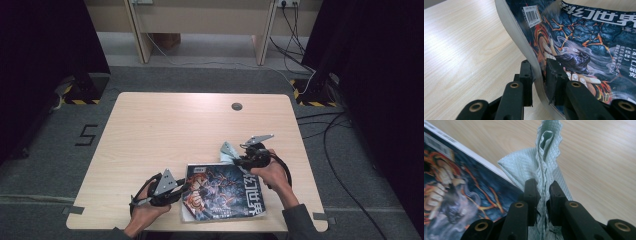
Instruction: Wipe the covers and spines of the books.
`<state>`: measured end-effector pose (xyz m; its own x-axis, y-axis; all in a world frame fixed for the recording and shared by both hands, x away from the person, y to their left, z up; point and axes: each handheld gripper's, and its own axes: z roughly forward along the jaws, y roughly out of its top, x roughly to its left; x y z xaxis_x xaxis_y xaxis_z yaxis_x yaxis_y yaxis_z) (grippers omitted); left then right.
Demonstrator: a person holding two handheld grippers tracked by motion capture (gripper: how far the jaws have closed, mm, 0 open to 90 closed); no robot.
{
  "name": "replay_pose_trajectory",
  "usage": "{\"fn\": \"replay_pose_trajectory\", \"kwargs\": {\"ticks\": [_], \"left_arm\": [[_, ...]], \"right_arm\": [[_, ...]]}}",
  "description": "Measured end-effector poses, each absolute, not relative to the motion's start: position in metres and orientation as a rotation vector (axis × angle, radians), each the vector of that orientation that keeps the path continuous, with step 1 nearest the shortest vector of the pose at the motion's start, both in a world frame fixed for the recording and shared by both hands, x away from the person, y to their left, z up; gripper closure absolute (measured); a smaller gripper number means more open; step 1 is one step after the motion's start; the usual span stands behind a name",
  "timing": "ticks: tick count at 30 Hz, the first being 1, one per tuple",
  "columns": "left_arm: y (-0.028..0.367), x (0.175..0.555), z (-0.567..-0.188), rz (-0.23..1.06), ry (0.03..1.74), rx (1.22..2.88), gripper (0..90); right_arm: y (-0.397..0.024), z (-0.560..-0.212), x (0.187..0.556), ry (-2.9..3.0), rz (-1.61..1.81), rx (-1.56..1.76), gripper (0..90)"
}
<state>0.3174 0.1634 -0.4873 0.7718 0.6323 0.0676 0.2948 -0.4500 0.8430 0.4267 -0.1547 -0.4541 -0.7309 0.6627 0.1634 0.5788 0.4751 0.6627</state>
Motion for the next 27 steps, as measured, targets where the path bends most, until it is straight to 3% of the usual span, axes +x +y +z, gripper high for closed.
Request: {"fn": "replay_pose_trajectory", "kwargs": {"ticks": [13, 27], "left_arm": [[0.163, 0.317, -0.487, 0.475, 0.693, 2.062, 75.3], [0.163, 0.316, -0.486, 0.484, 0.679, 2.06, 75.6]], "right_arm": [[-0.104, -0.434, 0.413, 2.648, 1.185, 0.901, 80.7], [-0.194, -0.468, 0.443, 2.599, 1.036, 1.235, 80.6]]}}
